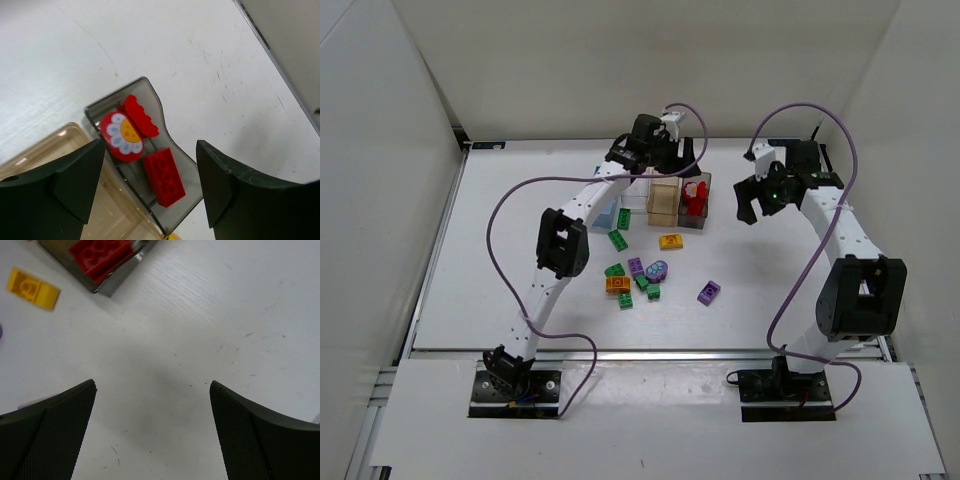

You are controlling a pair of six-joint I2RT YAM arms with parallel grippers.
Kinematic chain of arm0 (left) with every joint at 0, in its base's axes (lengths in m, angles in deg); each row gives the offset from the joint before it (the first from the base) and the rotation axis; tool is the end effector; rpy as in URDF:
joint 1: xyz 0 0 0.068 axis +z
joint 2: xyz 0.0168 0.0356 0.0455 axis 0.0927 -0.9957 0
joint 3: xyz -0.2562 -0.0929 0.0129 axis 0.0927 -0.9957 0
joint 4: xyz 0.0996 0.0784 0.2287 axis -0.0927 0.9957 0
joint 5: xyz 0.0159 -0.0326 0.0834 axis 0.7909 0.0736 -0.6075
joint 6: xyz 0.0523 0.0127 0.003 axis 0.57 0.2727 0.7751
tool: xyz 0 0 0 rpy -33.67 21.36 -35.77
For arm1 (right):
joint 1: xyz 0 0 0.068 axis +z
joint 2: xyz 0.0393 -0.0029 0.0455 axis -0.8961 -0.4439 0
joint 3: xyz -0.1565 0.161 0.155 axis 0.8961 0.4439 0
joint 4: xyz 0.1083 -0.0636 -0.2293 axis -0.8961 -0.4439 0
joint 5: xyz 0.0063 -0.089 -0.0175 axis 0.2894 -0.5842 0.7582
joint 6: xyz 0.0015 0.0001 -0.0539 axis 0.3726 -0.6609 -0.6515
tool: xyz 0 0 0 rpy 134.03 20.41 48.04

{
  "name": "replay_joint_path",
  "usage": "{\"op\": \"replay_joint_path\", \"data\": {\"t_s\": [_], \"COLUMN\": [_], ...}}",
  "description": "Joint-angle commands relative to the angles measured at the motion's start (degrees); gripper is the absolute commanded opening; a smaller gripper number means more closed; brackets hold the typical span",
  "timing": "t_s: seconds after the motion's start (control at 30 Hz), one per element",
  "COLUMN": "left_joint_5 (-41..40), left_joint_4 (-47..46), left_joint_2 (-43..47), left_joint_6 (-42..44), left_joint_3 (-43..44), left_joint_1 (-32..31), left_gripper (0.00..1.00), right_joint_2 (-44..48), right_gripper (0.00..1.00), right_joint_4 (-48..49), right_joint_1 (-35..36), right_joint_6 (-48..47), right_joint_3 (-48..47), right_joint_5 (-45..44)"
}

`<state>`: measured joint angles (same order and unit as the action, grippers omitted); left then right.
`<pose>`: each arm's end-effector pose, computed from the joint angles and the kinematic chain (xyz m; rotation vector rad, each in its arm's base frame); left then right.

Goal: Sort the legos into containers by color

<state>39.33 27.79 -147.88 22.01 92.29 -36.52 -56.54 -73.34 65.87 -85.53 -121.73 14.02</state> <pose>0.4964 -0.3193 0.2301 0.5651 2.1297 -0.9783 0.3543 0.0238 0.2950 -0.6827 2.2842 0.1596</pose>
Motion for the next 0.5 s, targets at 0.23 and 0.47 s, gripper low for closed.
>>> {"op": "replay_joint_path", "data": {"t_s": [0.23,0.47], "left_joint_5": [8.0,19.2], "left_joint_4": [1.6,6.6], "left_joint_2": [26.6,35.9], "left_joint_6": [6.2,-1.7], "left_joint_3": [-4.1,-20.2], "left_joint_1": [10.8,22.0], "left_gripper": [0.99,0.99], "right_joint_2": [12.6,9.1], "right_gripper": [0.96,0.95], "right_joint_4": [-19.7,-41.3], "right_joint_1": [3.1,6.0], "right_joint_6": [-44.1,-76.1], "right_joint_3": [9.0,7.4], "right_joint_5": [25.6,29.9]}}
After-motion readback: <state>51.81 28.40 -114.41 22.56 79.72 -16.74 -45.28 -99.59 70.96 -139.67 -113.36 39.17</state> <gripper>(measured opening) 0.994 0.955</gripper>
